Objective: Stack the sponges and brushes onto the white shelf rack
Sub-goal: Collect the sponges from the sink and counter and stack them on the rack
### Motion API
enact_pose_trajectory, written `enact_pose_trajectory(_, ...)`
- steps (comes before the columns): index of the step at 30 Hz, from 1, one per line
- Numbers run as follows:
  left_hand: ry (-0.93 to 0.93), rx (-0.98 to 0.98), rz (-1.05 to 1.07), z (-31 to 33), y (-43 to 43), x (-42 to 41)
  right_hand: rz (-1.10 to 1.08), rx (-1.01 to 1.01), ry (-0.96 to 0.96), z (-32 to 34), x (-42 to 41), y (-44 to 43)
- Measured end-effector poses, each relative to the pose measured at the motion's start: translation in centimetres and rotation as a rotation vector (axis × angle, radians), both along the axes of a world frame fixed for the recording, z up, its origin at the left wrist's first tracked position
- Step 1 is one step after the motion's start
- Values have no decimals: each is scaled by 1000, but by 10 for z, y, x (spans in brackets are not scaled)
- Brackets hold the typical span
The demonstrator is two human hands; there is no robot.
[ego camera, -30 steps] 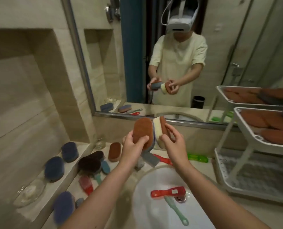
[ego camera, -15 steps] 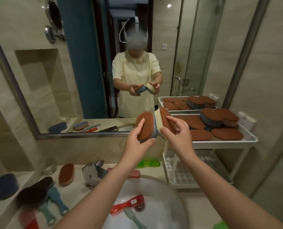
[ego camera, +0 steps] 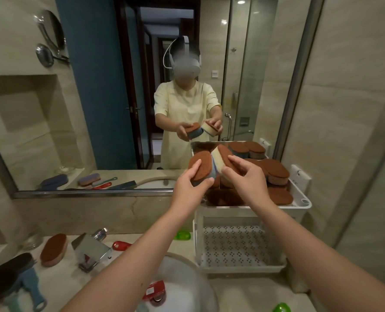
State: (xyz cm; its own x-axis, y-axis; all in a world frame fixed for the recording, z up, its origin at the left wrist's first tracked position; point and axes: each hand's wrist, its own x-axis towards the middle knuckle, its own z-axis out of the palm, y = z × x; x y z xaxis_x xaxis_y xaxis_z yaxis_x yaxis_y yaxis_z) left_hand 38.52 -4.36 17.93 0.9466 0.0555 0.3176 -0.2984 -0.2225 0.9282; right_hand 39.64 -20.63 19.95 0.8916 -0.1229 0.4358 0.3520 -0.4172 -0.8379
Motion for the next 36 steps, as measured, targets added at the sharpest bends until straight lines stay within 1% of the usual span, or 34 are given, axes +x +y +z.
enact_pose_trajectory(6, 19, 72, 75, -10, -18, 32, -23, -168, 10, -7, 30, -16)
enact_pose_trajectory(11, 41, 216, 126, -19, -25, 57, -164, -427, -14, -13, 55, -22)
enact_pose_trajectory(15, 38, 283, 163, -26, -29, 72, -255, -557, -24, -25, 68, -23)
enact_pose_trajectory(18, 37, 315, 162, -31, -31, 78, -313, -654, -61, -36, 71, -23)
enact_pose_trajectory(22, 27, 386, 158, -37, -35, 80, -357, -770, -64, -44, 70, -23)
enact_pose_trajectory(27, 20, 556, 201, -40, -36, 77, -404, -816, -51, -45, 68, -23)
enact_pose_trajectory(32, 37, 597, 242, -39, -37, 74, -409, -800, -43, -46, 65, -23)
enact_pose_trajectory(36, 59, 673, 266, -36, -38, 74, -341, -784, -12, -46, 67, -22)
